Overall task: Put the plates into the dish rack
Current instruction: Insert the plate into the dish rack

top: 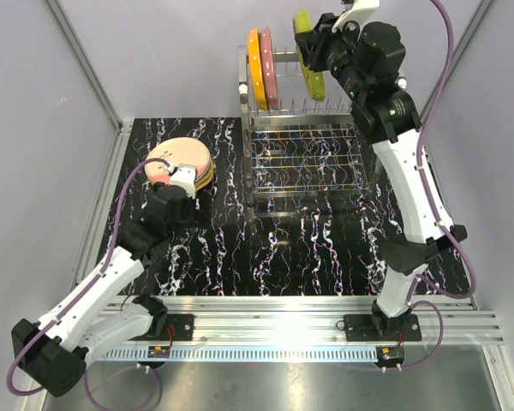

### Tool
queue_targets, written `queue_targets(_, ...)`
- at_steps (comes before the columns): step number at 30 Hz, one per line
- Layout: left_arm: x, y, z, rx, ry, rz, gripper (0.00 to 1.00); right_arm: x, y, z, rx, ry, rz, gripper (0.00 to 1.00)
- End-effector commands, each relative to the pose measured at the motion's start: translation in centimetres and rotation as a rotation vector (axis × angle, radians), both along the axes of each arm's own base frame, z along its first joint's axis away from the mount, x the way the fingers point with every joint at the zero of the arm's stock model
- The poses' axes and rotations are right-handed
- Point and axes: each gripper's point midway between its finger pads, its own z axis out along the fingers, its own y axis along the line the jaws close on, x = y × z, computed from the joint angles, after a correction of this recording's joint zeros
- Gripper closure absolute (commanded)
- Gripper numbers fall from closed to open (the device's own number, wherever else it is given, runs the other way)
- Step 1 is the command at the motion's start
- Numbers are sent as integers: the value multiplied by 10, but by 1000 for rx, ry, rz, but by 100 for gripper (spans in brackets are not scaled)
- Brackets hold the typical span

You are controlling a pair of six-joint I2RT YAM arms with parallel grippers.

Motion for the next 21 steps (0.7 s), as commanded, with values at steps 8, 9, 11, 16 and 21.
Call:
queue_targets(8, 9, 0, 8, -6, -39, 18, 1, -19, -9, 96, 199, -294, 53, 100)
queue_targets(9, 8, 0, 9, -7, -40, 17, 1, -18, -8, 97, 209, -300, 58, 100)
queue_targets(11, 8, 0, 8, -8, -38, 14, 1, -16, -6, 98, 236, -302, 66, 100)
queue_targets(16, 8, -1, 7, -11, -34, 9, 1, -8, -3, 96, 272, -299, 70, 100)
queue_targets(21, 8, -3, 8, -16, -35, 4, 1, -2, -5, 96, 323, -291, 55, 100)
